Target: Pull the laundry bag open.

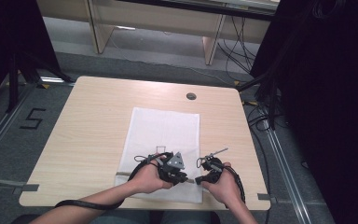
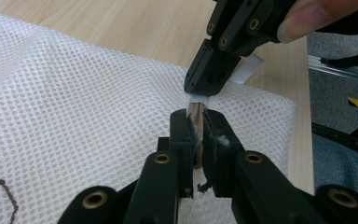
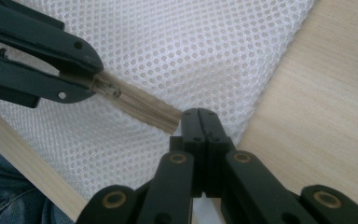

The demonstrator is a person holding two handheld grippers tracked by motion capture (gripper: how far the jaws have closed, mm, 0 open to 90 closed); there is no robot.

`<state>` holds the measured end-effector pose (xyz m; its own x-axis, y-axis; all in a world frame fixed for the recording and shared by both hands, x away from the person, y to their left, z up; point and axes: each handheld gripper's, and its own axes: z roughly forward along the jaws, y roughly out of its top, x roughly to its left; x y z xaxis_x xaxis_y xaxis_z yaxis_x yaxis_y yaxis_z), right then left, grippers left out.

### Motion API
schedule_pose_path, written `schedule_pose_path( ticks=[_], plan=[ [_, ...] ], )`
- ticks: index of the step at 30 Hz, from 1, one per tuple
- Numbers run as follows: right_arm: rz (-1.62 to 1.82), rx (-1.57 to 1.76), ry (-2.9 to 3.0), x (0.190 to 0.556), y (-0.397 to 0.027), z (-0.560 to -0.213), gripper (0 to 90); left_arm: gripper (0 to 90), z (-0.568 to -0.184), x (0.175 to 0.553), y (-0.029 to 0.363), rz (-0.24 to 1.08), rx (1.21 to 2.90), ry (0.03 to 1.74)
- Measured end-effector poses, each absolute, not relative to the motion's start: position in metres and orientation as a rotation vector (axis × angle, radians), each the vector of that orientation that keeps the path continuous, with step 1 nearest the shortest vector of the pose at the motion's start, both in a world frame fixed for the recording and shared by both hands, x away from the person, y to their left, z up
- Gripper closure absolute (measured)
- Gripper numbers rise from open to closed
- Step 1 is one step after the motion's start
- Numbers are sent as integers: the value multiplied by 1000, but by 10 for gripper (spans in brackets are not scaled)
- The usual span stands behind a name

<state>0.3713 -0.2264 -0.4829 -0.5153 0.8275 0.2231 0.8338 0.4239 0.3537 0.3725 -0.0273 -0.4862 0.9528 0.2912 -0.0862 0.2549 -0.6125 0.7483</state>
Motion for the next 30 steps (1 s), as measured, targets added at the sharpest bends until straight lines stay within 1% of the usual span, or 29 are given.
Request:
schedule_pose_path(
  ticks=[10, 11, 21, 24, 25, 29, 30],
  plan=[
    [-672, -1532, -2643, 371, -227, -483, 900, 824, -484, 372, -24, 45, 2251, 405],
    [-673, -1531, -2645, 372, -227, -483, 900, 824, -484, 373, -23, 54, 2255, 386],
    [-670, -1533, -2639, 371, -227, -483, 900, 824, -483, 371, -20, 48, 2253, 402],
    [-668, -1535, -2638, 371, -227, -483, 900, 824, -482, 372, -19, 58, 2255, 384],
    [-665, -1549, -2623, 371, -226, -483, 900, 824, -482, 371, -18, 50, 2249, 407],
    [-669, -1532, -2640, 371, -227, -483, 900, 824, -480, 372, -16, 61, 2253, 386],
    [-670, -1533, -2639, 371, -227, -483, 900, 824, -480, 372, -15, 52, 2249, 406]
  ],
)
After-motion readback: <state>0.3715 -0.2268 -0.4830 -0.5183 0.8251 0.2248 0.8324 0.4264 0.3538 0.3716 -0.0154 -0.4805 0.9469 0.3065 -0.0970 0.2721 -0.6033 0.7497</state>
